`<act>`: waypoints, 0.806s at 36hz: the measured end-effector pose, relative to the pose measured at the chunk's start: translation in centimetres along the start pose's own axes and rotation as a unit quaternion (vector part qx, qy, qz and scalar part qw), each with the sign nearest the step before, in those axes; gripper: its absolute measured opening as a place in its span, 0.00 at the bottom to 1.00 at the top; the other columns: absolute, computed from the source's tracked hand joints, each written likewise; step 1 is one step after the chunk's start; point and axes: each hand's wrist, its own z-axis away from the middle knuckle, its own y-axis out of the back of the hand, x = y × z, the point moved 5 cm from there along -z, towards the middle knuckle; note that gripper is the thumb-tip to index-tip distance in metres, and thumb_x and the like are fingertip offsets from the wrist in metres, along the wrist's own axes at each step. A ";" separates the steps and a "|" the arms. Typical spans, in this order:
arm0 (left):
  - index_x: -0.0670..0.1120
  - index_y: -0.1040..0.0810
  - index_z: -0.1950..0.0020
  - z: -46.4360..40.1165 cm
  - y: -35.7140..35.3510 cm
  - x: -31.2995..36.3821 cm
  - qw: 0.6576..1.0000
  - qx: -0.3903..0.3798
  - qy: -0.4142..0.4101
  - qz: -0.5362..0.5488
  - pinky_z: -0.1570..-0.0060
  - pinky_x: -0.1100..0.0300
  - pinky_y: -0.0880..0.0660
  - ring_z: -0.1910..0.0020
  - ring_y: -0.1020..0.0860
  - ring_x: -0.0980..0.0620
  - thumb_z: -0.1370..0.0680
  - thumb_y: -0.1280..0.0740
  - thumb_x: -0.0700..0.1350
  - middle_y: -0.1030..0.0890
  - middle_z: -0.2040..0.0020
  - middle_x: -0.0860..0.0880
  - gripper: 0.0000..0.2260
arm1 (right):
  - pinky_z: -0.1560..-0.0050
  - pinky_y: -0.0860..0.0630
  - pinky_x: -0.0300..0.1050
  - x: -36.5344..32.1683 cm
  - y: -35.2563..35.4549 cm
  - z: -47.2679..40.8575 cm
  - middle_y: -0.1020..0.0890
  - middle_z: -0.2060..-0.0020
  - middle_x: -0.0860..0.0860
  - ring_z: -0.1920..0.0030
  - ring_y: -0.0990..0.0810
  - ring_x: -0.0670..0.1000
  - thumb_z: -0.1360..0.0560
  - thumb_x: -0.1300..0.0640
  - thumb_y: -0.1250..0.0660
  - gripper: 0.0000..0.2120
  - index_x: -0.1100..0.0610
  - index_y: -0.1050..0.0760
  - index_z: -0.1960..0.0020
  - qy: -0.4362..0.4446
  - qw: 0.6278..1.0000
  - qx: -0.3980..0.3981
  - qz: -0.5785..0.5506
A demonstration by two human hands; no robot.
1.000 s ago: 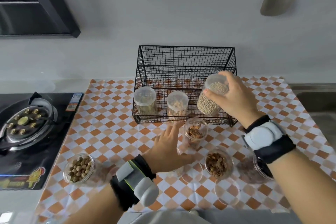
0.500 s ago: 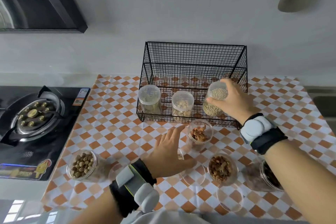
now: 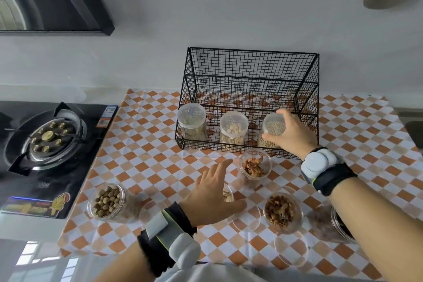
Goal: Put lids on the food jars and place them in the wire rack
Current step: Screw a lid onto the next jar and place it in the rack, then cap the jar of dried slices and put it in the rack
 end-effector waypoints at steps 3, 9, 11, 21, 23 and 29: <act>0.56 0.52 0.18 0.2 0.0 -0.1 1.000 0.005 0.004 0.000 0.24 0.48 0.43 0.23 0.39 0.49 0.24 0.29 0.63 0.41 0.20 0.53 0.44 | 0.57 0.29 0.46 -0.1 -0.1 0.1 0.24 0.36 0.52 0.47 0.19 0.59 0.30 0.35 0.26 0.33 0.45 0.35 0.33 0.004 1.000 -0.001 -0.004; 0.57 0.50 0.19 0.8 0.1 -0.5 1.000 0.021 0.011 0.020 0.23 0.46 0.42 0.23 0.39 0.49 0.25 0.28 0.62 0.40 0.21 0.53 0.43 | 0.55 0.27 0.47 -0.2 -0.1 0.2 0.24 0.35 0.53 0.45 0.19 0.59 0.30 0.35 0.25 0.34 0.45 0.35 0.32 -0.001 1.000 -0.006 -0.011; 0.56 0.50 0.19 1.1 0.3 -0.7 0.999 0.025 0.011 0.028 0.23 0.44 0.41 0.23 0.39 0.50 0.25 0.28 0.62 0.40 0.21 0.53 0.43 | 0.55 0.27 0.48 -0.2 0.0 0.3 0.24 0.36 0.54 0.45 0.19 0.60 0.30 0.35 0.25 0.35 0.45 0.35 0.31 -0.004 1.000 -0.015 -0.008; 0.57 0.48 0.19 2.7 0.8 -3.1 0.998 0.053 0.016 0.042 0.24 0.45 0.39 0.23 0.38 0.49 0.25 0.27 0.61 0.40 0.21 0.53 0.42 | 0.38 0.23 0.58 -0.8 1.7 1.9 0.29 0.30 0.59 0.33 0.25 0.61 0.35 0.31 0.24 0.55 0.45 0.50 0.19 -0.011 0.999 -0.040 -0.008; 0.56 0.48 0.19 3.0 1.0 -3.7 0.997 0.057 0.017 0.043 0.24 0.47 0.39 0.24 0.38 0.49 0.25 0.27 0.61 0.39 0.21 0.52 0.42 | 0.36 0.25 0.59 -1.6 2.3 2.9 0.30 0.29 0.59 0.32 0.26 0.61 0.34 0.33 0.23 0.55 0.45 0.50 0.19 -0.006 0.999 -0.030 -0.024; 0.56 0.50 0.19 3.9 1.2 -6.1 0.997 0.053 0.026 0.055 0.23 0.42 0.40 0.21 0.40 0.49 0.25 0.27 0.60 0.41 0.20 0.52 0.43 | 0.38 0.30 0.48 -5.7 3.6 8.0 0.31 0.25 0.55 0.29 0.29 0.56 0.28 0.39 0.25 0.46 0.47 0.47 0.19 0.077 0.996 0.000 -0.051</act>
